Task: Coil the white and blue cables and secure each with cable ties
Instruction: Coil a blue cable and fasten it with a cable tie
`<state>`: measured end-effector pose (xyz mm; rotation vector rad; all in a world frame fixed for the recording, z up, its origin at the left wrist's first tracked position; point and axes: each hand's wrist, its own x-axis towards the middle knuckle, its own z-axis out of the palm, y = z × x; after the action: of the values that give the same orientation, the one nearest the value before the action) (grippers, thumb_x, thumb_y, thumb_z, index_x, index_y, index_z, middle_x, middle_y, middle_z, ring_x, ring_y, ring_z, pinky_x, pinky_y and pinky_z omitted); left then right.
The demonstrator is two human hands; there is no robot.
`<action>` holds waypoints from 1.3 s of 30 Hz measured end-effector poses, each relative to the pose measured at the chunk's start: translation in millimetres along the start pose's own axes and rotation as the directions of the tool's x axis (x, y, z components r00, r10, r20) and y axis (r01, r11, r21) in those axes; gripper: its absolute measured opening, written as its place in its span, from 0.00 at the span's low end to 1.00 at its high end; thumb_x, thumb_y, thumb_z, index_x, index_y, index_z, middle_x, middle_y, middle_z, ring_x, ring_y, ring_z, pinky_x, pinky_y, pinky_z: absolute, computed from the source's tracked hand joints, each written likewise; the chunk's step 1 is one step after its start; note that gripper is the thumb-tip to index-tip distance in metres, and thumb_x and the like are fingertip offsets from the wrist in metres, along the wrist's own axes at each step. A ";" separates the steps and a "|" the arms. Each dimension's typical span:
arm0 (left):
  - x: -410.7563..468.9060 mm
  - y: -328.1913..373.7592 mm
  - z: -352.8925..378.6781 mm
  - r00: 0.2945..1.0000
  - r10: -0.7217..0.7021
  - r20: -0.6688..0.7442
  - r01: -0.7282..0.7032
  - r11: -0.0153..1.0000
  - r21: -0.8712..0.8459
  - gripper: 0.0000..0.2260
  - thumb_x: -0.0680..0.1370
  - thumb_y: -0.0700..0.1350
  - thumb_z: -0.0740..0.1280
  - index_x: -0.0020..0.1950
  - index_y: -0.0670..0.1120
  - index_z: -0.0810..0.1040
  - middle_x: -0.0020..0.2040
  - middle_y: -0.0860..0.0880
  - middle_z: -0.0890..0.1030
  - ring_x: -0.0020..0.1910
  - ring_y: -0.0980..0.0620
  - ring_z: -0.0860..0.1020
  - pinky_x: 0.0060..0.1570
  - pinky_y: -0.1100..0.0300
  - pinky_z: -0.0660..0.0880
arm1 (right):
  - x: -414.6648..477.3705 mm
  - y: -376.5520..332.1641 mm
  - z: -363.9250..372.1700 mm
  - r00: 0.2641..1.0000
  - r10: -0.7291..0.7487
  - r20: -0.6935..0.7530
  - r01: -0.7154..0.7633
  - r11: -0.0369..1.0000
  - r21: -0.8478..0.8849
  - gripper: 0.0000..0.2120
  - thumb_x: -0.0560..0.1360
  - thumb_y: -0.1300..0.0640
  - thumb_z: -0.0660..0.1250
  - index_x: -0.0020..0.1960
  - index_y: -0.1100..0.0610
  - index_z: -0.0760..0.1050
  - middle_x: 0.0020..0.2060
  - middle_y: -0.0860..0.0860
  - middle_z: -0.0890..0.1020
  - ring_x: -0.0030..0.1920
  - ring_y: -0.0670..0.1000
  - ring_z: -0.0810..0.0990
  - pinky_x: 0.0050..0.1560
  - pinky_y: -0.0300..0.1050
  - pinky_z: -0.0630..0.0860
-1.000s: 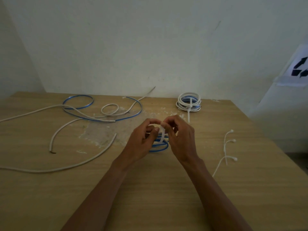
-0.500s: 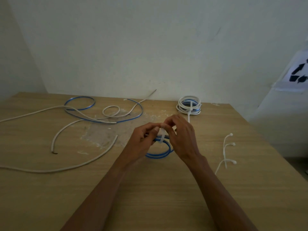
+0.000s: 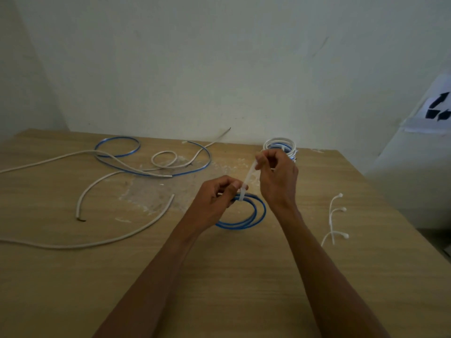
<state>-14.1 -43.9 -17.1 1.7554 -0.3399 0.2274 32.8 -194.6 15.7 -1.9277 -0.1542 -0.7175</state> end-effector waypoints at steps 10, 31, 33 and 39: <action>2.2 -11.1 -15.8 0.954 -0.241 -0.179 0.144 0.890 -0.433 0.15 0.85 0.46 0.60 0.46 0.51 0.86 0.28 0.51 0.67 0.26 0.54 0.58 0.28 0.57 0.55 | -41.1 19.0 -7.2 0.972 -0.024 0.233 -0.014 0.988 0.157 0.05 0.81 0.55 0.67 0.53 0.54 0.81 0.42 0.48 0.85 0.43 0.47 0.85 0.42 0.46 0.82; -4.9 -1.8 -2.3 0.991 -0.038 -0.125 0.024 0.993 -0.111 0.10 0.83 0.44 0.65 0.49 0.39 0.83 0.30 0.61 0.76 0.29 0.65 0.73 0.34 0.71 0.68 | -30.6 5.8 7.6 0.940 -0.075 0.334 0.021 0.987 0.161 0.08 0.77 0.52 0.71 0.56 0.51 0.83 0.48 0.45 0.85 0.47 0.47 0.83 0.45 0.50 0.81; -4.9 -1.7 -0.7 0.993 -0.016 -0.121 0.004 0.995 -0.097 0.09 0.83 0.42 0.66 0.46 0.39 0.81 0.30 0.61 0.77 0.30 0.65 0.74 0.34 0.71 0.68 | -23.1 1.3 9.2 0.954 -0.101 0.282 0.063 0.988 0.143 0.04 0.76 0.55 0.73 0.49 0.53 0.85 0.43 0.45 0.85 0.44 0.46 0.83 0.42 0.49 0.79; -0.5 2.2 -2.3 0.992 -0.039 -0.123 0.022 0.991 -0.132 0.09 0.82 0.44 0.67 0.49 0.38 0.82 0.30 0.61 0.77 0.30 0.66 0.75 0.32 0.73 0.68 | -15.4 2.3 18.2 0.991 -0.008 0.136 -0.023 0.974 0.225 0.07 0.77 0.54 0.72 0.47 0.57 0.84 0.39 0.49 0.84 0.42 0.47 0.83 0.46 0.46 0.81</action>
<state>-15.2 -42.0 -14.7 1.6082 -0.2314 0.2858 28.7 -176.9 0.1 -1.7567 -0.3009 -0.5383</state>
